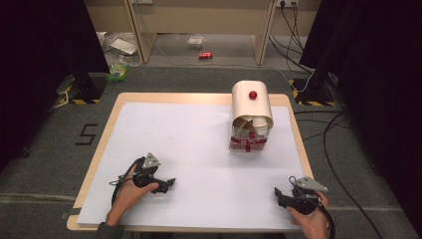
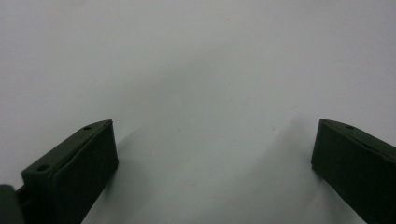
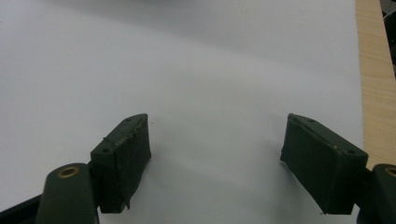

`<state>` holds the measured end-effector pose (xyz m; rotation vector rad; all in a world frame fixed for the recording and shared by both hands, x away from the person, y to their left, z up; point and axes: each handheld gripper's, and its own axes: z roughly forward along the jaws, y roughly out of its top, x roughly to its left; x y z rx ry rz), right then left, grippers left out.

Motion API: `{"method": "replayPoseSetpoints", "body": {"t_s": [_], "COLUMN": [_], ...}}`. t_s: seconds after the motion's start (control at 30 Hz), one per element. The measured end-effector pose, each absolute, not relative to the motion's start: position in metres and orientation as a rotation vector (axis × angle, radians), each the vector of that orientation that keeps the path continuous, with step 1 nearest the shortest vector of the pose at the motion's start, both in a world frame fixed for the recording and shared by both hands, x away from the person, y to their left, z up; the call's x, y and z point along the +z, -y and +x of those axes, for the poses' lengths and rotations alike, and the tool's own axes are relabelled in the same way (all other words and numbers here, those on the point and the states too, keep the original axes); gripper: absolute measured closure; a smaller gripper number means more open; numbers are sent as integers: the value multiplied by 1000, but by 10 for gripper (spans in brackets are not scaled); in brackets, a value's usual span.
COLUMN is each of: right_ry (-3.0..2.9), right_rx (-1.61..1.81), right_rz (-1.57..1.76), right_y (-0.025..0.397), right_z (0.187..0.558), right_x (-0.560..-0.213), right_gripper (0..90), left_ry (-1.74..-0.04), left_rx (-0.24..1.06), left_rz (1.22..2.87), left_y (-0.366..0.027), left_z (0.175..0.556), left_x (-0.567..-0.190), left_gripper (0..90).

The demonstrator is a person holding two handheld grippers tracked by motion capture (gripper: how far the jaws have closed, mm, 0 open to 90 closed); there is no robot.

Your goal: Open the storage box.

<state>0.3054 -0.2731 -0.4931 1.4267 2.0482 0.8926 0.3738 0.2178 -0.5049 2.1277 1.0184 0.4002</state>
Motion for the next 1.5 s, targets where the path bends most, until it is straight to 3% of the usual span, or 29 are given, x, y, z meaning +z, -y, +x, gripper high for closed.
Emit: {"method": "replayPoseSetpoints", "body": {"t_s": [0.73,1.5], "right_ry": [-1953,-1837], "right_rx": [1006,1029], "right_rz": [1369,1325], "right_y": [257,218], "right_z": [310,330], "right_x": [-484,-488], "right_gripper": [215,302], "left_ry": [-1019,-1018], "left_rx": [400,400], "left_rz": [2128,2128], "left_y": [-218,-218], "left_z": [374,374], "left_x": [-505,-505], "left_gripper": [0,0]}}
